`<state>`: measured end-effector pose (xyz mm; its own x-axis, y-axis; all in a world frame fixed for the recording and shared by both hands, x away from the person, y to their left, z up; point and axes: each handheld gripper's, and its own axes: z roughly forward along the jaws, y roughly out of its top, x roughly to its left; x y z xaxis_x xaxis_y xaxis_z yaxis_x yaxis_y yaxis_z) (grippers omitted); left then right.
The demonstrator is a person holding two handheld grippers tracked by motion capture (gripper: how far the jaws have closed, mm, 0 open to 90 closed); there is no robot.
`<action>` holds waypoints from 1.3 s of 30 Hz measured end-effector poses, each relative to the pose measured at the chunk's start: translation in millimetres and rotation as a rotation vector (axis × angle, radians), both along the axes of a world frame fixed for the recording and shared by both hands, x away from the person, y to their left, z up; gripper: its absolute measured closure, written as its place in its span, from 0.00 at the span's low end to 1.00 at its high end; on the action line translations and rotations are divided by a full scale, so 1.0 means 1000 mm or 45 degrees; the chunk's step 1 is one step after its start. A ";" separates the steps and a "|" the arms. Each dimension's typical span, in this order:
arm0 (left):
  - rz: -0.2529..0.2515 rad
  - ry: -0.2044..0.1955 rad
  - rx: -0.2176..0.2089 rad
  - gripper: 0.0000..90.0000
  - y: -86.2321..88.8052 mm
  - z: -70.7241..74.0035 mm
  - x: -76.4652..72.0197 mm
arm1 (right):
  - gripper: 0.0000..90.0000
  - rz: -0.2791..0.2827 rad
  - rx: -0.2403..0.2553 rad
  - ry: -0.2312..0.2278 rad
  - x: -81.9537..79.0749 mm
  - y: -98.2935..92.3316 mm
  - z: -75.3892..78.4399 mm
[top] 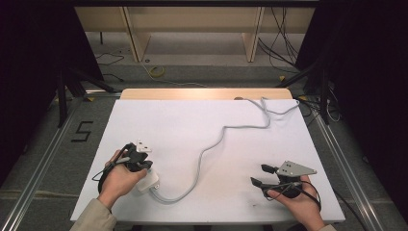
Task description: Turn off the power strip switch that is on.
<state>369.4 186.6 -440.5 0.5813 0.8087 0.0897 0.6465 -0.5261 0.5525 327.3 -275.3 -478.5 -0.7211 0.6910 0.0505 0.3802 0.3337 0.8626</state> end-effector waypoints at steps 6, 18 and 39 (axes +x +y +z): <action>0.004 0.024 0.012 1.00 0.001 -0.003 0.001 | 0.38 0.001 0.000 0.000 0.000 0.000 0.000; 0.001 0.042 0.023 1.00 0.000 -0.005 0.002 | 0.38 0.005 -0.005 0.001 0.000 0.000 0.000; 0.008 0.035 0.039 1.00 -0.009 -0.007 0.000 | 0.38 0.005 -0.006 0.000 0.000 0.000 0.000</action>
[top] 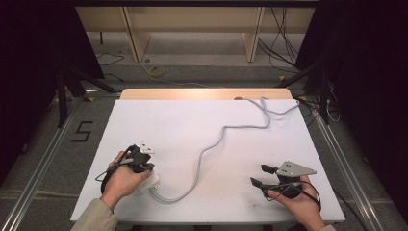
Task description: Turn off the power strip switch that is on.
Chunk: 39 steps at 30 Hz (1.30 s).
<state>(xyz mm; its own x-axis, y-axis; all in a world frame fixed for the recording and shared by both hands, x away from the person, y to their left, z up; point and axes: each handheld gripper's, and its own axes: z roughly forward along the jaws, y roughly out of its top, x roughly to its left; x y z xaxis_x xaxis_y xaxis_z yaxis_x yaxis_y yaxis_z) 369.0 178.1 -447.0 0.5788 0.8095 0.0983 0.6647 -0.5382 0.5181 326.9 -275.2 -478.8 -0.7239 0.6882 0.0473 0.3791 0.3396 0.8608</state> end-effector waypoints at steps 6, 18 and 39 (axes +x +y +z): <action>0.035 -0.013 -0.004 1.00 0.002 0.000 0.002 | 0.38 0.002 0.004 0.002 0.000 0.000 0.000; 0.059 -0.015 -0.019 1.00 0.005 0.008 0.000 | 0.38 0.001 0.000 0.003 0.000 0.000 0.000; 0.077 0.026 0.000 1.00 0.006 0.002 0.002 | 0.38 0.003 0.001 0.000 0.000 0.000 0.000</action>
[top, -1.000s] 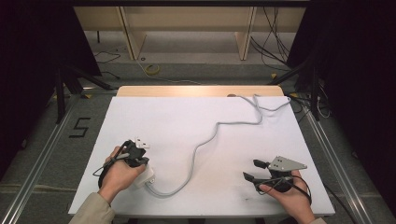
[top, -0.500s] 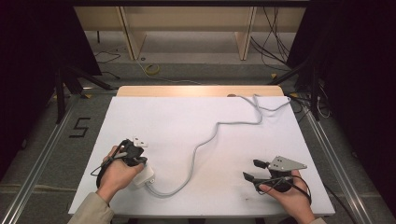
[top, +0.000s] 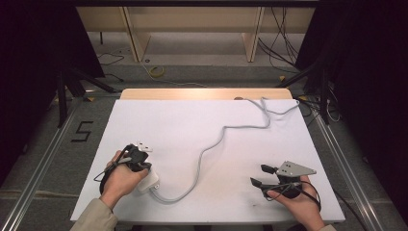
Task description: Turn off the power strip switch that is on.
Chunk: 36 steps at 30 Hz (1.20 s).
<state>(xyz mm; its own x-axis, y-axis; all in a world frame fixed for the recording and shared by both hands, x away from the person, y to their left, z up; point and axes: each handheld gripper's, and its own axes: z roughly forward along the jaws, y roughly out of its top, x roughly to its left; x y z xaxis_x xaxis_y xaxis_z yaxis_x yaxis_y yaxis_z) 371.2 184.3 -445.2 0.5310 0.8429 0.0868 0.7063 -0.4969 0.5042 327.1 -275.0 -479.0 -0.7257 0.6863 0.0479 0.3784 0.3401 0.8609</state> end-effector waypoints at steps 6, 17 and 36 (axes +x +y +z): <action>0.007 -0.004 0.003 1.00 -0.001 0.000 0.000 | 0.38 0.000 -0.004 0.001 0.000 0.000 0.000; 0.041 -0.002 -0.038 1.00 0.006 -0.002 0.001 | 0.38 0.000 0.002 0.001 0.000 0.000 0.000; 0.033 -0.008 -0.017 1.00 0.002 -0.002 0.001 | 0.38 0.000 0.003 -0.001 0.000 0.001 0.000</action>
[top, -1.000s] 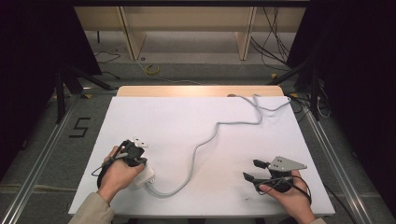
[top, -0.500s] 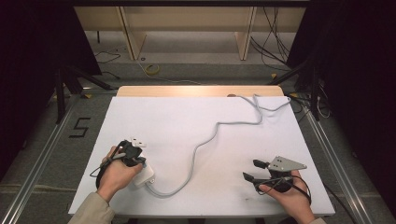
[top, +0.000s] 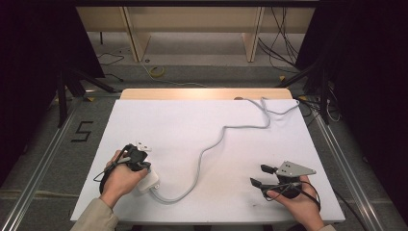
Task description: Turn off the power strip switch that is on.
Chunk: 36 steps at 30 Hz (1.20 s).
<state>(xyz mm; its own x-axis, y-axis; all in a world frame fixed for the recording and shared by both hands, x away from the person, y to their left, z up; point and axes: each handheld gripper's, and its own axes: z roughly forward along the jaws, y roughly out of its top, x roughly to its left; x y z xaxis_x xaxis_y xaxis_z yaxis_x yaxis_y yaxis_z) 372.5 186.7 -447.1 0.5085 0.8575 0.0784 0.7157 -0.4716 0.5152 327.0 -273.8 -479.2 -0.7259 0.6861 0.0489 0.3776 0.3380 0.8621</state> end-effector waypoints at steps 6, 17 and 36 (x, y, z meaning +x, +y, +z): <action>-0.005 -0.008 0.025 1.00 -0.001 0.000 0.000 | 0.38 -0.002 -0.003 0.003 0.000 0.000 0.000; -0.012 -0.025 0.057 1.00 -0.004 -0.001 -0.002 | 0.38 -0.002 -0.001 0.000 0.000 0.000 0.000; -0.016 -0.001 0.027 1.00 -0.008 0.002 -0.004 | 0.38 -0.004 -0.001 0.006 0.000 -0.001 0.000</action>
<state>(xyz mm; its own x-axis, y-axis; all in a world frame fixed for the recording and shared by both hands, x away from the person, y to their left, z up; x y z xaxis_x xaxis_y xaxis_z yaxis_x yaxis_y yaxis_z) 368.6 178.8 -445.2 0.5192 0.8492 0.0969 0.7091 -0.4913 0.5057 327.2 -274.5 -479.0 -0.7232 0.6887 0.0520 0.3829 0.3372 0.8600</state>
